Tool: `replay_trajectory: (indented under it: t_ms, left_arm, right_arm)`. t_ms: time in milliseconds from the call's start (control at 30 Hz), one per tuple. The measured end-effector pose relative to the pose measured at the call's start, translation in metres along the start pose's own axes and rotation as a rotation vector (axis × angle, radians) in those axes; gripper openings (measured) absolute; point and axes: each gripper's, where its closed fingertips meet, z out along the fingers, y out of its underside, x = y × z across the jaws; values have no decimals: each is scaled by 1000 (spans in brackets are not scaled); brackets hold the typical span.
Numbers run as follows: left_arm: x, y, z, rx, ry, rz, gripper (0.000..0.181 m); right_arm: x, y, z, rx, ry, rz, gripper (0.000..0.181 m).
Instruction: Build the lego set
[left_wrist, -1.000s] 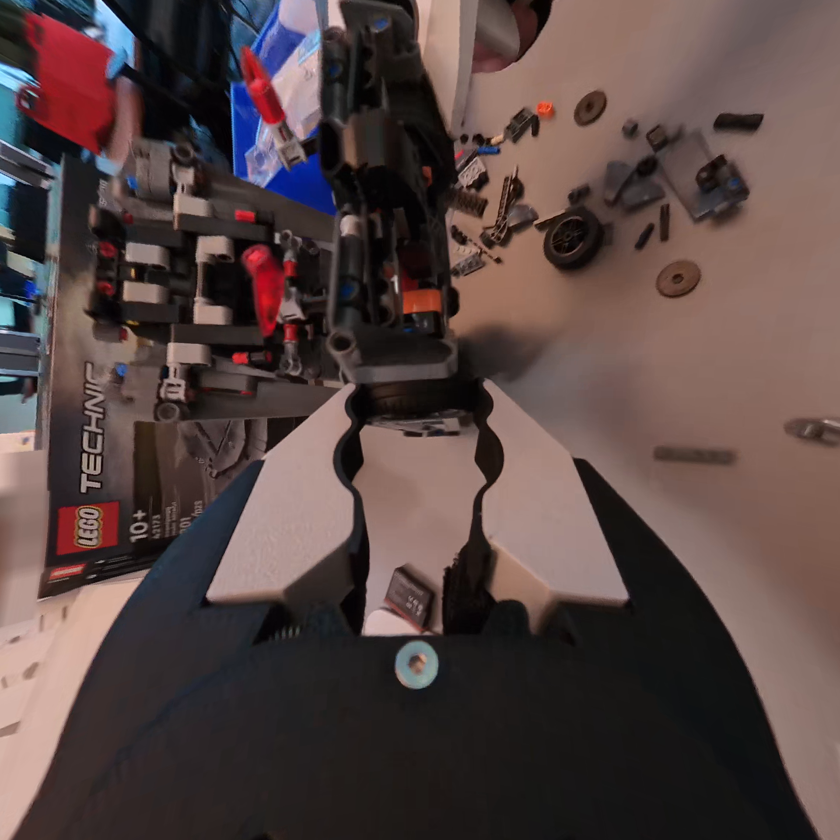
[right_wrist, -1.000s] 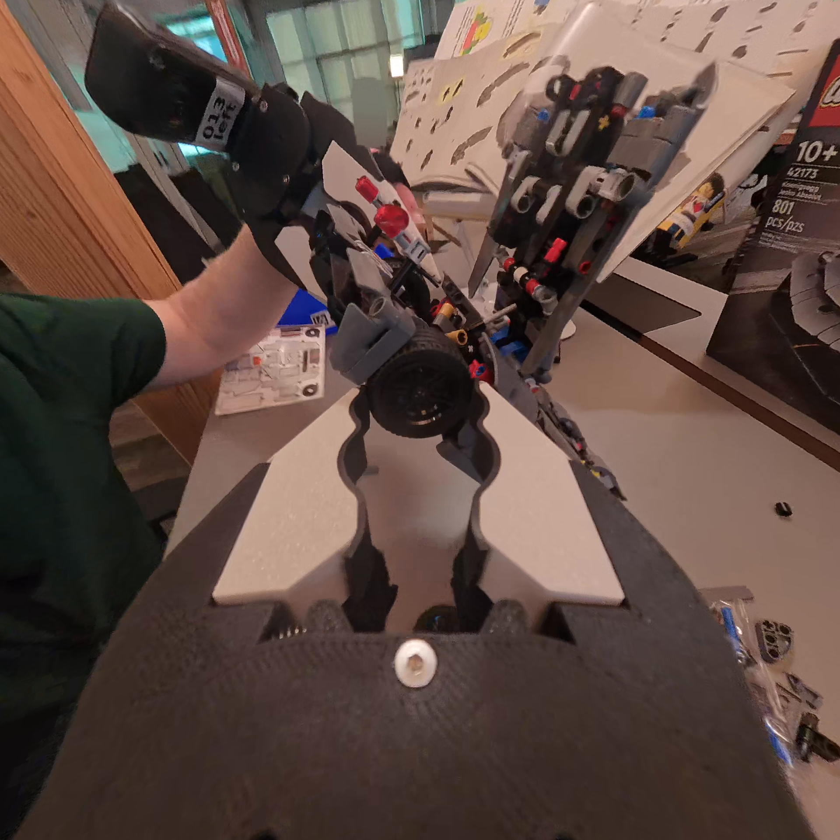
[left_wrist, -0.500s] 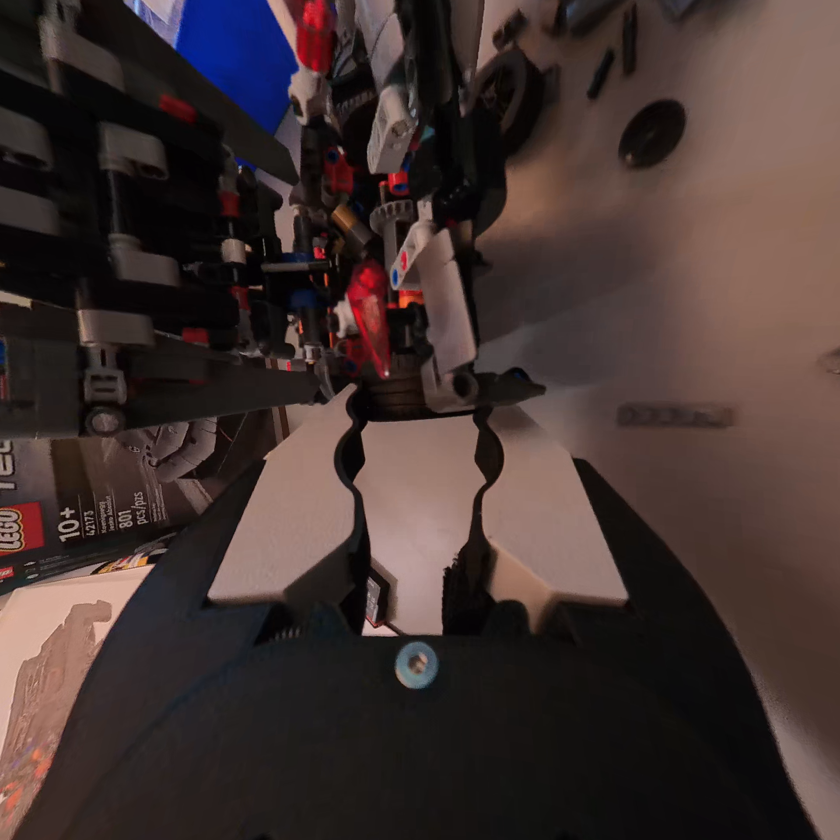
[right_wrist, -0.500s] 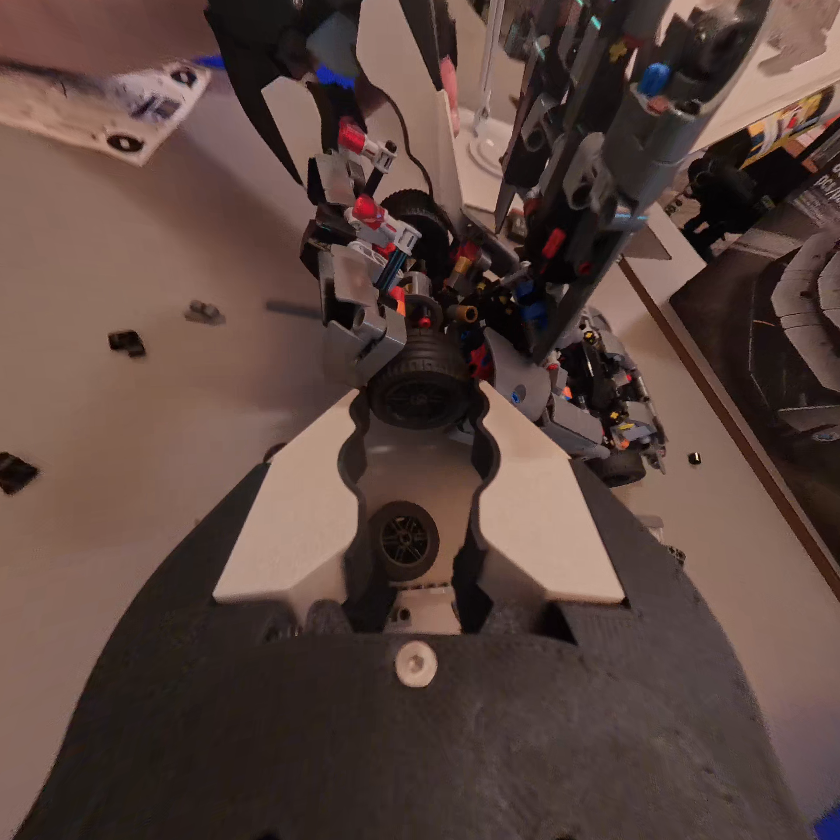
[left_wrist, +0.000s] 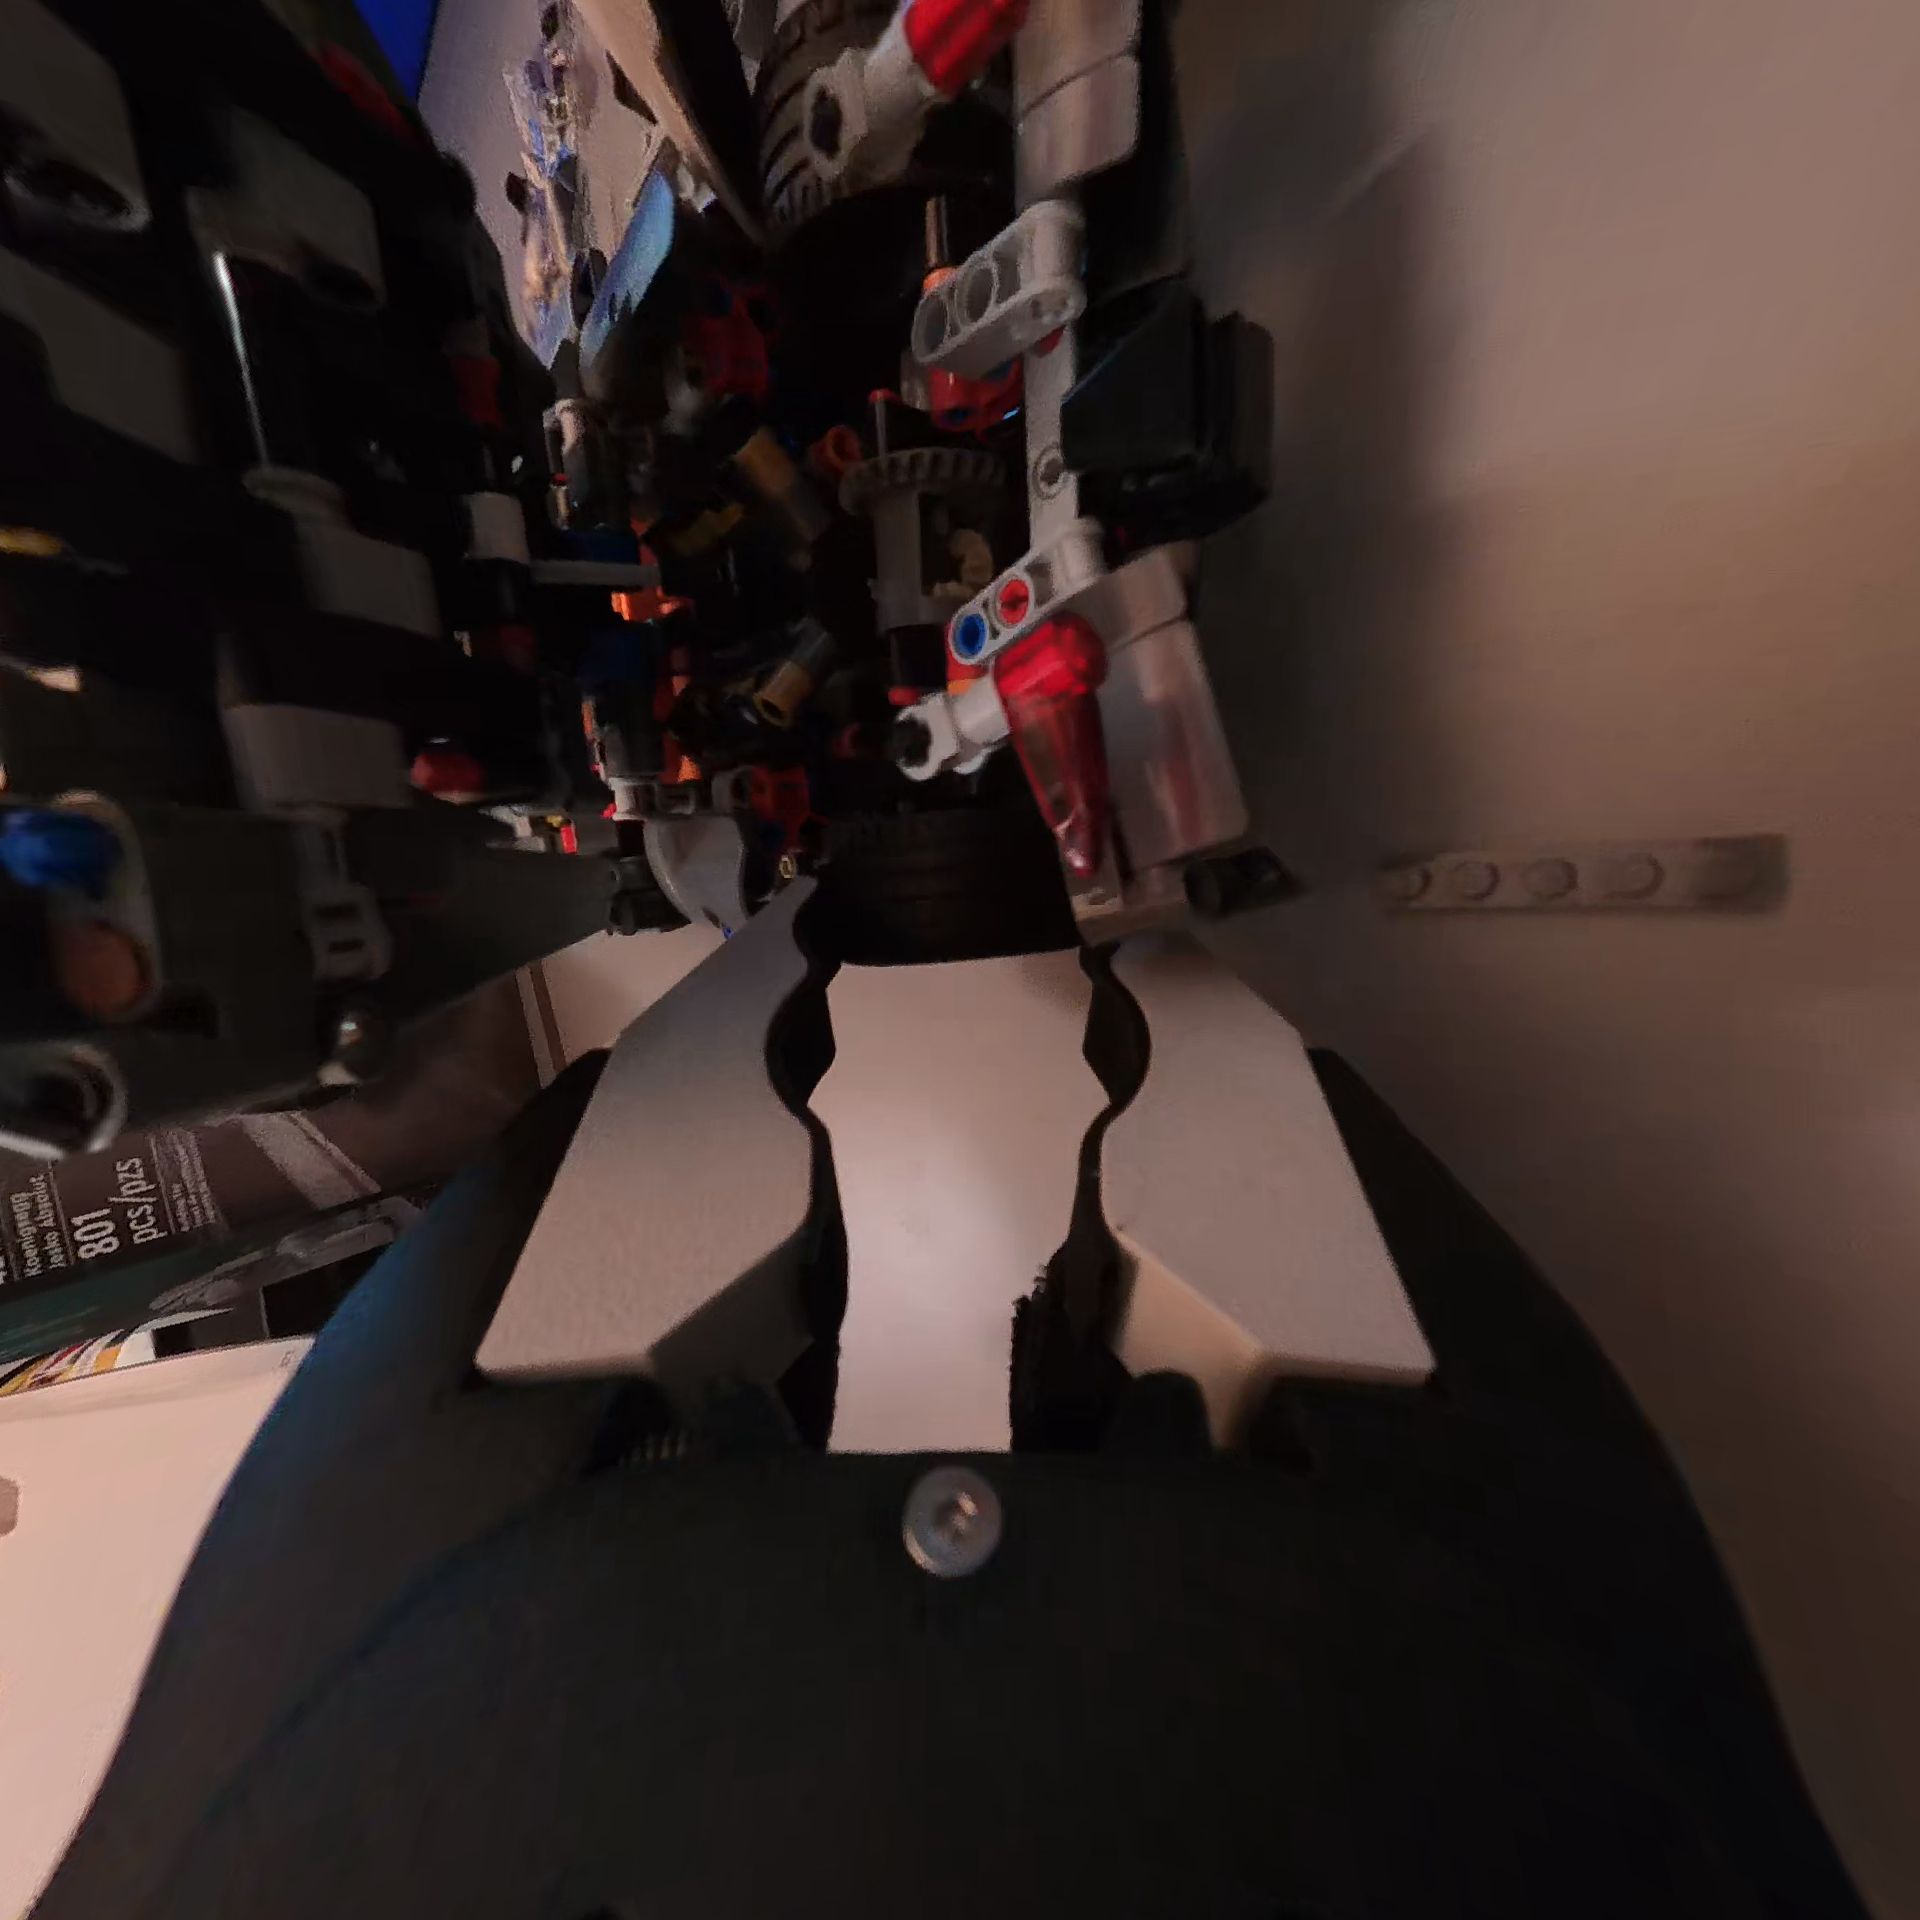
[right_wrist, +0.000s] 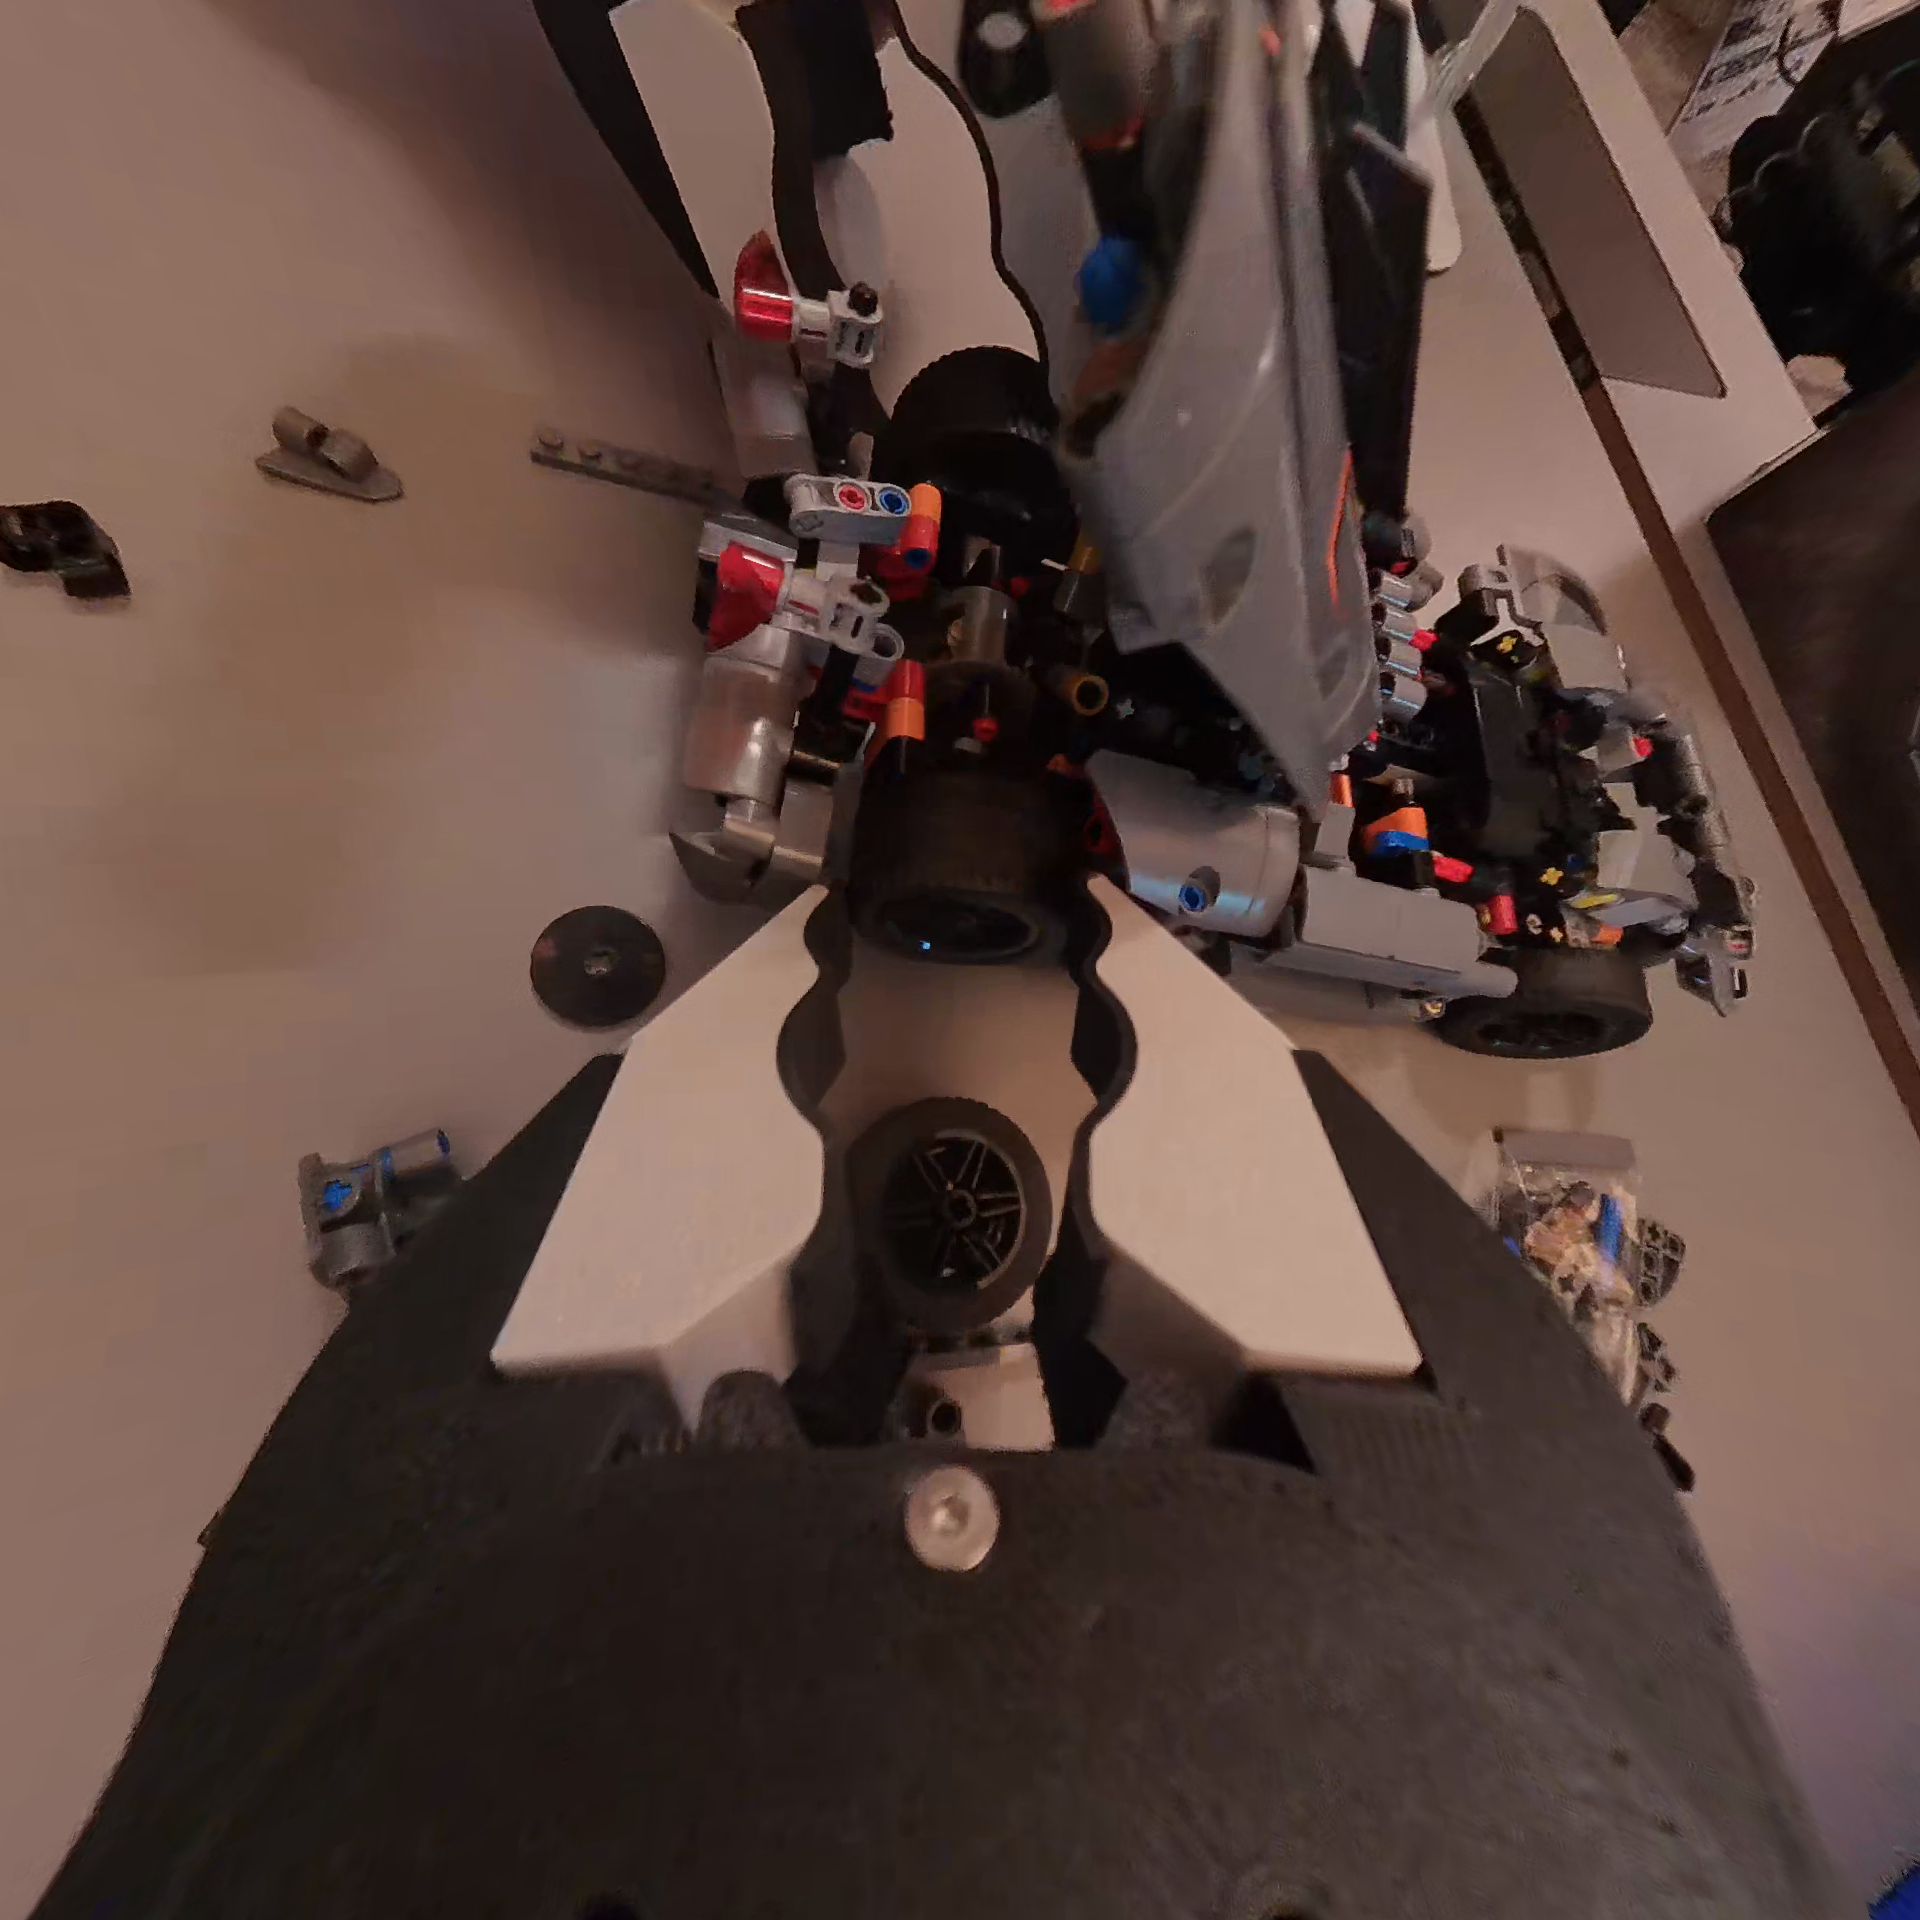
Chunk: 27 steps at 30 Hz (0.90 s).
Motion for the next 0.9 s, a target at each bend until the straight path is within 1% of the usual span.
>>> replay_trajectory:
  t_ms: [300, 600, 700, 733, 767, 800, 900]
  left_arm:
    - [0, 0, 1, 36, 11, -20, 45]
    - [4, 4, -2, 12, 59, -47, 45]
    - [6, 5, -3, -16, 80, -47, 44]
    - [6, 6, -4, -29, 80, -36, 44]
    - [7, 6, -5, -40, 85, -29, 44]
    - [8, 7, -5, -46, 97, -32, 44]
    - [10, 9, -6, -73, 121, -44, 44]
  right_arm:
    - [1, 2, 1, -5, -5, 23, 40]
    - [-1, 4, 0, -36, -12, 19, 40]
    - [-2, 5, 0, -34, -21, 31, 37]
    - [-1, 6, 0, -38, -19, 34, 33]
    - [1, 7, 1, -43, -5, 32, 25]
    - [2, 8, 0, -46, 4, 27, 23]
    - [2, 9, 0, -55, 1, 49, 23]
